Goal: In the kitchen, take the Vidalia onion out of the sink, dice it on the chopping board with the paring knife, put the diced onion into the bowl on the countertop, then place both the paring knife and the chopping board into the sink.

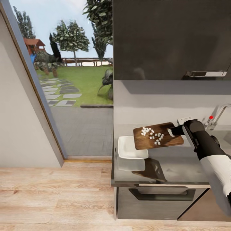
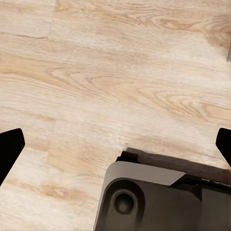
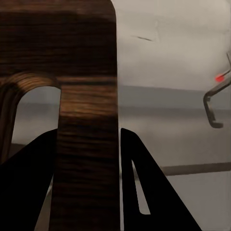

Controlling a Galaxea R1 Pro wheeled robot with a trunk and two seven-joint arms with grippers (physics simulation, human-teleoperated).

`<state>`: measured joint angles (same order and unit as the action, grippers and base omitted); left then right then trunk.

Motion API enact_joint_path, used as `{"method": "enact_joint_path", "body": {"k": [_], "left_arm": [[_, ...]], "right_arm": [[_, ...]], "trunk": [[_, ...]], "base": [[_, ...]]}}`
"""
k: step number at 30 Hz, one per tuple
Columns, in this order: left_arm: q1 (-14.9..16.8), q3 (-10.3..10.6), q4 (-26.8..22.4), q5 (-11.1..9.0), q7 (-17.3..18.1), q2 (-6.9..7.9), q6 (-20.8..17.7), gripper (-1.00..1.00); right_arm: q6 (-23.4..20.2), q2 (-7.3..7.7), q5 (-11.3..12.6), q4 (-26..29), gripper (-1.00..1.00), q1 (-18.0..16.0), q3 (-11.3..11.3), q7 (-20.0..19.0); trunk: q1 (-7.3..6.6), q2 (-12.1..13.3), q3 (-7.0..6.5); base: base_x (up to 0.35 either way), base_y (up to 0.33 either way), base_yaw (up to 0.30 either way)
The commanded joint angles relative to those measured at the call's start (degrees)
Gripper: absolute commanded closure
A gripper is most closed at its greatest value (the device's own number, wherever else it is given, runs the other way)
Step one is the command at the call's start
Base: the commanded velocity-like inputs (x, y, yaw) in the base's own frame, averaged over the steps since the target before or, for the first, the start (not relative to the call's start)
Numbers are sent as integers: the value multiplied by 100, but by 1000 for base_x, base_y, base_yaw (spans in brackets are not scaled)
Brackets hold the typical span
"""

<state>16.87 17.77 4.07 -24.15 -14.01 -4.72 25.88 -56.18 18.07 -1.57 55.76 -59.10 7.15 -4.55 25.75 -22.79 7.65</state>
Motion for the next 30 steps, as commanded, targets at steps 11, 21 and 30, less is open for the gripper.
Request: {"method": "enact_joint_path", "body": {"k": [11, 21, 30], "left_arm": [[9, 50, 23, -29, -14, -10, 31, -100], [9, 49, 23, -29, -14, -8, 31, -100], [9, 47, 23, -29, -14, -10, 31, -100]], "right_arm": [[-24, -5, -36, 5, 100, -10, 14, -22], [-24, -252, -691, 5, 100, -11, 15, -28], [-24, -288, -782, 5, 100, -13, 14, -32]], "trunk": [[4, -13, 13], [4, -13, 13], [4, -13, 13]], "base": [[0, 0, 0], [0, 0, 0], [0, 0, 0]]}}
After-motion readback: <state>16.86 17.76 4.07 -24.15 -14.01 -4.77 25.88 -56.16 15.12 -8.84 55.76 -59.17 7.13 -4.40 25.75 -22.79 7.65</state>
